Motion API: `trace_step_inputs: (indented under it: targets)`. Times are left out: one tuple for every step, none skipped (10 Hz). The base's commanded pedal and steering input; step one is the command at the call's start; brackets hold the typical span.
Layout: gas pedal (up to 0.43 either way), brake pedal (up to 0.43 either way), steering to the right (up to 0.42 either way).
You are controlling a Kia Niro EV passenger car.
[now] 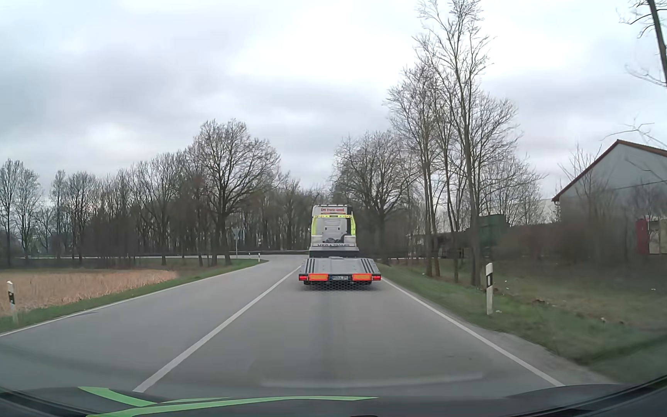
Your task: Follow the waypoints while adhering to traffic rules and regulations
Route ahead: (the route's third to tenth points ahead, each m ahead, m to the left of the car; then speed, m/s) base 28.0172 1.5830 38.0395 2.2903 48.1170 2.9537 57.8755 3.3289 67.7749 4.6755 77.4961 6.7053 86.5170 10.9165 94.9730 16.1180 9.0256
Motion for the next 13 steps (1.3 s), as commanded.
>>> trace_step_inputs:
  targets:
    - [0.0,0.0,-0.002]
    - [0.0,0.0,-0.002]
    - [0.0,0.0,-0.002]
    - [0.0,0.0,-0.003]
    - [0.0,0.0,-0.004]
    - [0.0,0.0,-0.004]
    - [0.0,0.0,-0.004]
    - [0.0,0.0,-0.005]
    - [0.0,0.0,-0.004]
    - [0.0,0.0,-0.004]
    - [0.0,0.0,-0.004]
    - [0.0,0.0,-0.004]
    - [0.0,0.0,-0.004]
